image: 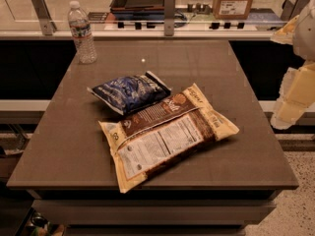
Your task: Move brown chip bag near water bottle
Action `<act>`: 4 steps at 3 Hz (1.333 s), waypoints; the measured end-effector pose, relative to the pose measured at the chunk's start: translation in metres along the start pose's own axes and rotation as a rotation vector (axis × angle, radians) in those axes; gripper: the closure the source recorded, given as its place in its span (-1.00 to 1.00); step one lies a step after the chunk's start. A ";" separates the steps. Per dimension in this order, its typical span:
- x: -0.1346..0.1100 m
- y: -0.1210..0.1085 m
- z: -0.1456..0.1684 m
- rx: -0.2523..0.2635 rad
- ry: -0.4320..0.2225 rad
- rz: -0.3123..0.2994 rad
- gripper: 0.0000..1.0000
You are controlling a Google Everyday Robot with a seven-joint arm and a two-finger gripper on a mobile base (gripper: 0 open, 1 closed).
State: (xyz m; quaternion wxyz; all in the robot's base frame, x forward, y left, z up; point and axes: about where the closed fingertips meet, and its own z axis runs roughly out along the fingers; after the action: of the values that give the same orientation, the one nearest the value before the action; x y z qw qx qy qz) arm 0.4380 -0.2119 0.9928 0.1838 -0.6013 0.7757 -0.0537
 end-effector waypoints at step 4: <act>-0.017 0.000 0.021 0.036 -0.124 -0.255 -1.00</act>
Offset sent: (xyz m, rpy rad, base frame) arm -0.0022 0.0084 -0.0024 -0.0321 -0.0248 0.0922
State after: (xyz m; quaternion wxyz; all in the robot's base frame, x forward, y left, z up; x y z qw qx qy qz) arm 0.4485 -0.1925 0.9772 0.2337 -0.6938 0.6791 -0.0534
